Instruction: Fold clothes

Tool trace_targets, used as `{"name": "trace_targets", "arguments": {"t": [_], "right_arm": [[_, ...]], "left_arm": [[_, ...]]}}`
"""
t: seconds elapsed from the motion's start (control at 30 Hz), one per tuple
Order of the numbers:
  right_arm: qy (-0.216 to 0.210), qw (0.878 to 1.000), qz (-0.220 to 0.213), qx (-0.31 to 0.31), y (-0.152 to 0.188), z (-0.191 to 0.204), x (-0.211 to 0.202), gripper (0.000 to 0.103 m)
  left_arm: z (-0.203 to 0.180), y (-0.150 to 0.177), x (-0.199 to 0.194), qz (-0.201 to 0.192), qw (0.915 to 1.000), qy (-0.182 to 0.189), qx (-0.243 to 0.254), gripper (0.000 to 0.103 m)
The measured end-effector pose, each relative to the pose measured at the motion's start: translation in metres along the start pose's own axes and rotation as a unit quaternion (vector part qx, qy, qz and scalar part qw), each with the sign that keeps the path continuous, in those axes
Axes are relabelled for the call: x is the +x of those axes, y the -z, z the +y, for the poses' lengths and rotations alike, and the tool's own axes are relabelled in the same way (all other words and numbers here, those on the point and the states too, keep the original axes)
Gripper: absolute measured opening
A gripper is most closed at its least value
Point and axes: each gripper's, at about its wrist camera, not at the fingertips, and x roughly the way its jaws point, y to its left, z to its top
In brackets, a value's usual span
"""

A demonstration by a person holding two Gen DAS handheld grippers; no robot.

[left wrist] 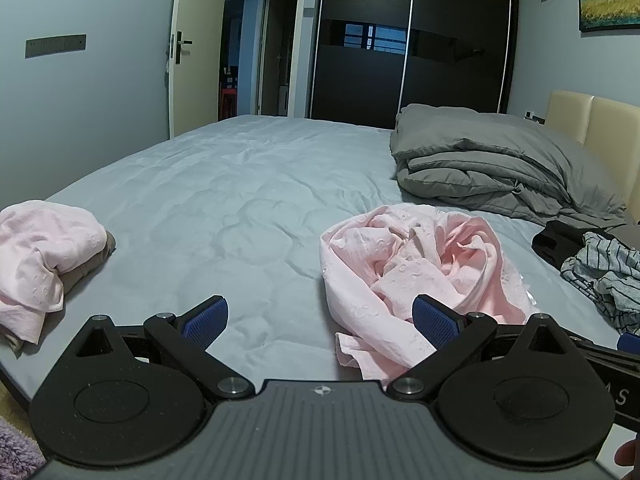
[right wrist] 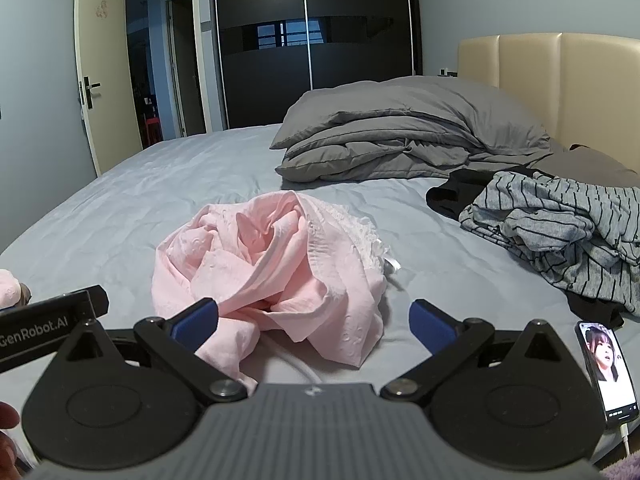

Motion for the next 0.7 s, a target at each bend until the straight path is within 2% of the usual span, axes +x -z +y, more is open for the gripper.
{"name": "trace_targets", "arguments": {"t": [0.7], "right_arm": [[-0.001,1.0,0.01,0.005,0.0001,-0.0022,0.0013,0.103]], "left_arm": [[0.0011,0.0002,0.002,0.008,1.0,-0.004,0.002,0.101]]}}
